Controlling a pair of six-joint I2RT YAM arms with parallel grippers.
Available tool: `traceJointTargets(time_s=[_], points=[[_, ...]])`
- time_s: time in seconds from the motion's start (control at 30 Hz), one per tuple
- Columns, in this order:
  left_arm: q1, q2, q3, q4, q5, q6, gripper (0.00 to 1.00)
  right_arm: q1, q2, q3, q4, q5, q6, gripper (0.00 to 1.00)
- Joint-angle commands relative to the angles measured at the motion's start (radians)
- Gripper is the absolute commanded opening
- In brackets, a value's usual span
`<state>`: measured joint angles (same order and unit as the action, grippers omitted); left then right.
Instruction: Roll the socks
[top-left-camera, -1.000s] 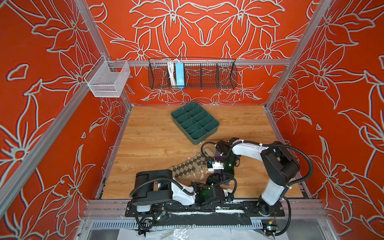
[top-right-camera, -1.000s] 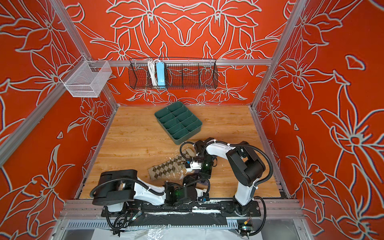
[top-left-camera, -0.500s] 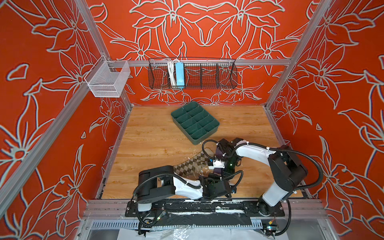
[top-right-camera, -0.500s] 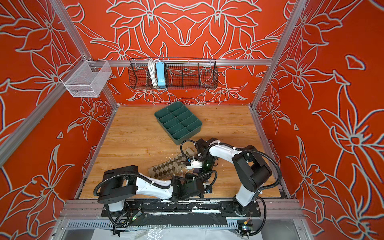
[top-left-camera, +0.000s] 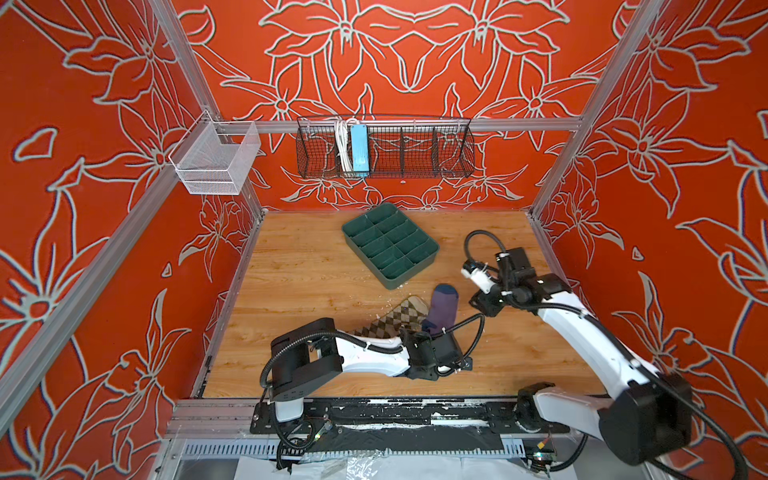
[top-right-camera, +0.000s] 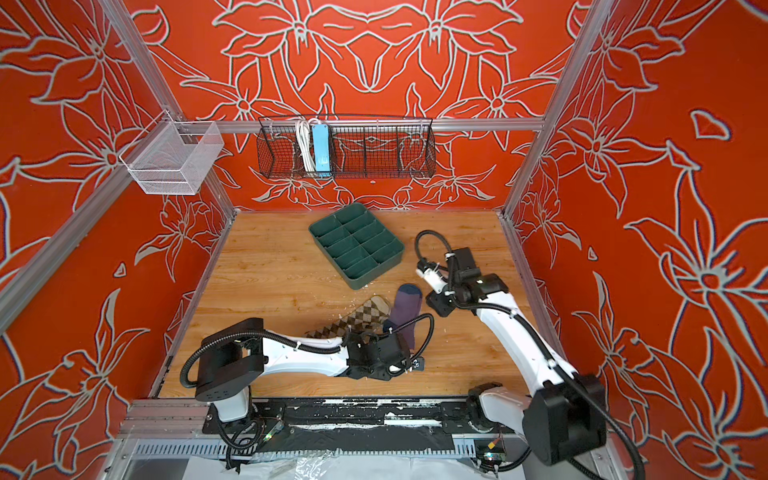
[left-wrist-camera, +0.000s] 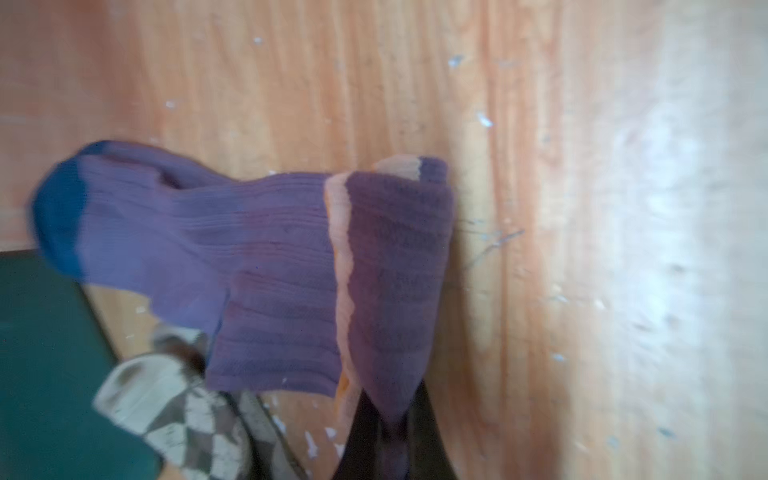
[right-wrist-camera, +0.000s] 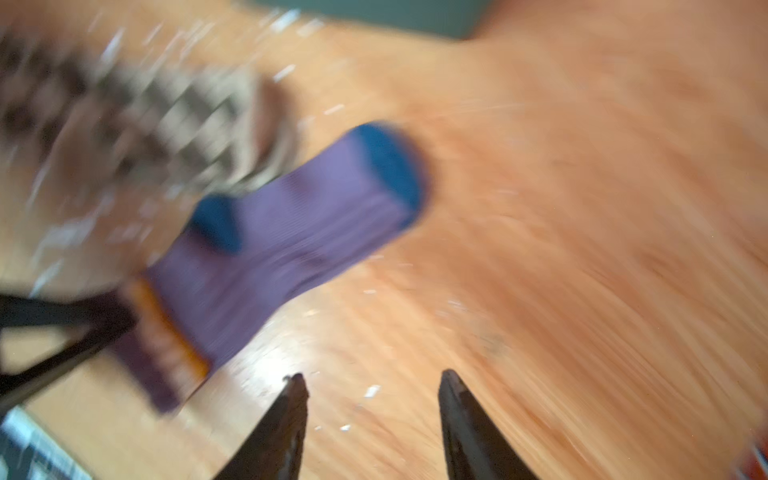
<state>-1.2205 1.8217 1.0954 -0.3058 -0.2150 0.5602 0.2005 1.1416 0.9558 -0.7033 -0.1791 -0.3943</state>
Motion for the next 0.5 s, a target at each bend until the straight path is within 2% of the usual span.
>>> traceJointTargets(time_s=[0.0, 0.07, 0.1, 0.2, 0.27, 0.37, 0.47], points=[[0.052, 0.059, 0.061, -0.243, 0.230, -0.006, 0.00, -0.087, -0.092, -0.005, 0.085, 0.122, 0.210, 0.58], [0.086, 0.110, 0.127, -0.348, 0.318, -0.004, 0.00, -0.107, -0.172, -0.011, 0.108, 0.179, 0.297, 0.59], [0.100, 0.133, 0.159, -0.387, 0.352, -0.011, 0.00, -0.107, -0.209, -0.005, 0.089, 0.164, 0.300, 0.59], [0.146, 0.219, 0.277, -0.524, 0.485, -0.016, 0.00, -0.106, -0.360, -0.005, 0.017, -0.014, 0.229, 0.58], [0.178, 0.277, 0.349, -0.597, 0.560, -0.020, 0.00, -0.104, -0.491, -0.045, -0.022, -0.189, 0.128, 0.57], [0.216, 0.338, 0.425, -0.656, 0.626, -0.020, 0.00, -0.092, -0.673, -0.122, -0.102, -0.394, -0.044, 0.59], [0.248, 0.376, 0.474, -0.691, 0.686, -0.014, 0.00, -0.086, -0.715, -0.145, -0.243, -0.440, -0.173, 0.60]])
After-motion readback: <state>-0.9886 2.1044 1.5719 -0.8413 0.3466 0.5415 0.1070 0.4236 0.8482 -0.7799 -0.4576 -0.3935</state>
